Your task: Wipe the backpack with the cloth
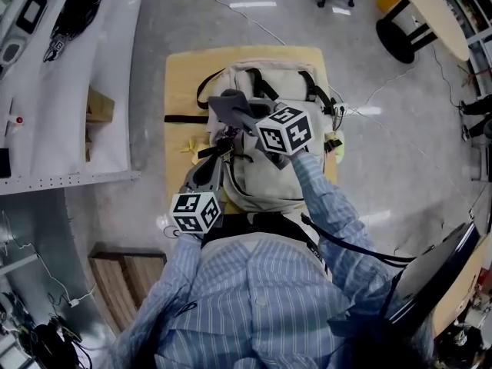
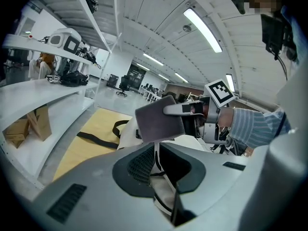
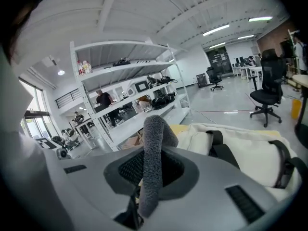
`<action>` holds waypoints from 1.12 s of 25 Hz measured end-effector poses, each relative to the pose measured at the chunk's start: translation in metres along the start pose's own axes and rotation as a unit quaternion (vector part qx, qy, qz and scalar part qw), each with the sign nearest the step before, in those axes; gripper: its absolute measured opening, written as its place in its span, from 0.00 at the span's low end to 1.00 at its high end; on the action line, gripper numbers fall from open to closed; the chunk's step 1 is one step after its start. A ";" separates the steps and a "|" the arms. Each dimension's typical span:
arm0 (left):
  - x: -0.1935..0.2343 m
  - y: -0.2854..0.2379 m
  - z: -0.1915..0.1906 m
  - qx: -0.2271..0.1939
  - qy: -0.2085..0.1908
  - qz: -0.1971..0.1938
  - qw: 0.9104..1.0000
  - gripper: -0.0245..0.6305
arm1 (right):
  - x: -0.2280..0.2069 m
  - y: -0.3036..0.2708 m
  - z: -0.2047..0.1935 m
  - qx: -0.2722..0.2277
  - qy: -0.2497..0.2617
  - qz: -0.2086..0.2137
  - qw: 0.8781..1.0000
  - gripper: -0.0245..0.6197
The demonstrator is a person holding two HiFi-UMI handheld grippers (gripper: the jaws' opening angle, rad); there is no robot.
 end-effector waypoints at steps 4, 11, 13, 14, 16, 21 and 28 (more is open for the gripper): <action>0.008 0.000 0.001 0.001 0.004 0.005 1.000 0.09 | -0.017 0.010 -0.012 0.023 0.013 -0.021 0.999 0.11; 0.003 -0.011 0.003 0.004 -0.003 -0.012 1.000 0.09 | -0.060 0.072 -0.030 0.005 -0.026 -0.089 0.996 0.11; -0.002 -0.015 0.005 0.006 -0.009 -0.021 1.000 0.09 | -0.071 0.095 -0.035 -0.002 -0.038 -0.113 0.993 0.11; -0.005 -0.017 0.006 0.007 -0.011 -0.025 1.000 0.09 | -0.077 0.106 -0.038 -0.006 -0.043 -0.126 0.991 0.11; -0.010 -0.021 0.007 0.010 -0.016 -0.032 0.999 0.09 | -0.088 0.129 -0.043 -0.014 -0.056 -0.151 0.987 0.11; -0.024 -0.030 0.007 0.018 -0.026 -0.048 0.998 0.09 | -0.113 0.187 -0.065 -0.026 -0.087 -0.212 0.973 0.11; -0.045 -0.040 0.012 0.018 -0.038 -0.068 0.997 0.09 | -0.130 0.246 -0.096 -0.043 -0.134 -0.266 0.954 0.11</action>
Point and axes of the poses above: the fingertips, and each gripper's own axes: y backward along the fingers, x to its left, z out of its top, the point moved 8 cm from there along y, backward along the fingers, and after that the axes turned 6 degrees about z, right-handed, at the moved point
